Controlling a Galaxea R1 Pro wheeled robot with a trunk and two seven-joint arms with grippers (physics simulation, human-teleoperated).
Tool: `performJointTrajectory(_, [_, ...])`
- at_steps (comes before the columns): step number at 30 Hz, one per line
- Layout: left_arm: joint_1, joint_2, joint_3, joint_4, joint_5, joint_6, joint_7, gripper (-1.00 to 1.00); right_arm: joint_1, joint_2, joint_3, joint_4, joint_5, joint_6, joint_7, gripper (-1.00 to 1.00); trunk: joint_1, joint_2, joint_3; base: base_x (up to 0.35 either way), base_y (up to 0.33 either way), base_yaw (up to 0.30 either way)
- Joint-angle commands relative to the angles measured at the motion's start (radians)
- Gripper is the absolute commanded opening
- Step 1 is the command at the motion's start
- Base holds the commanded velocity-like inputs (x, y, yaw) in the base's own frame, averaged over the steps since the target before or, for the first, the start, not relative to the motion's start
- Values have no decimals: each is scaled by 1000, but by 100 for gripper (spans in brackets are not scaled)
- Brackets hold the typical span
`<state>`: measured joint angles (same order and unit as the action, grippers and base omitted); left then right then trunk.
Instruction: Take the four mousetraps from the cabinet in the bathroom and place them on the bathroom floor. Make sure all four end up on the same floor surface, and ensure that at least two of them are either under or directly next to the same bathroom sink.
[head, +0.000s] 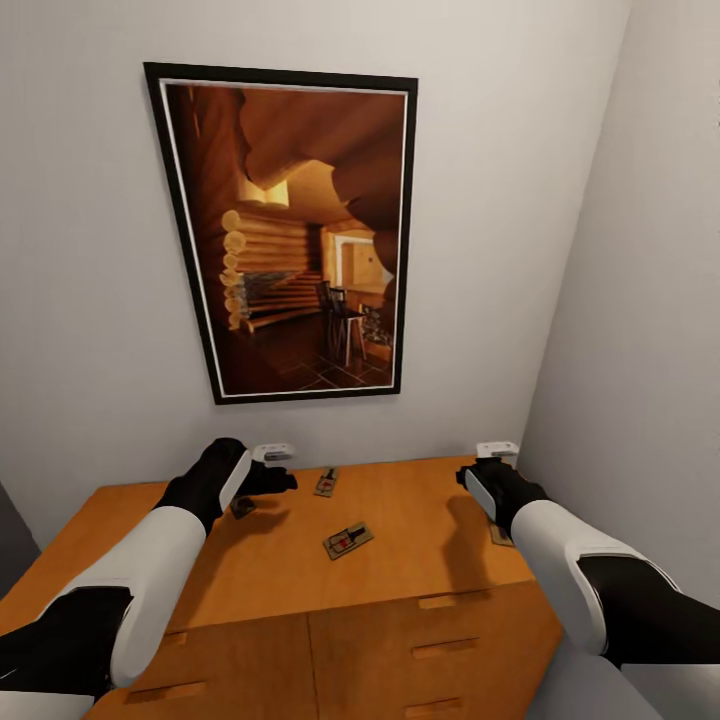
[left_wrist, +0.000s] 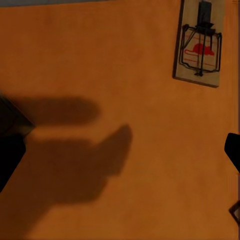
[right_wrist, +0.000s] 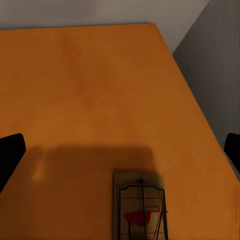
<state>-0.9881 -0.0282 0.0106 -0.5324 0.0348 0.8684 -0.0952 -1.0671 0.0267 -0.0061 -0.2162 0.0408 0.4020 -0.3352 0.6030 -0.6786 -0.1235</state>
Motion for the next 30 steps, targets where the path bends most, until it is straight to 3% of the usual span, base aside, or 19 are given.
performJointTrajectory(1, [-1,0,1,-2,3,5,0,100,-1,0,-1,-2,4,8,-2,100,0,-1,-2,0,-33,0])
performJointTrajectory(16, [-1,-16,1,0,1,4,0,100,-1,5,-6,5,2,18,-2,100,0,-1,-2,0,-7,0])
performJointTrajectory(30, [-1,-16,2,3,2,3,0,100,0,2,-8,103,-2,3,-2,100,0,-1,-2,0,0,0])
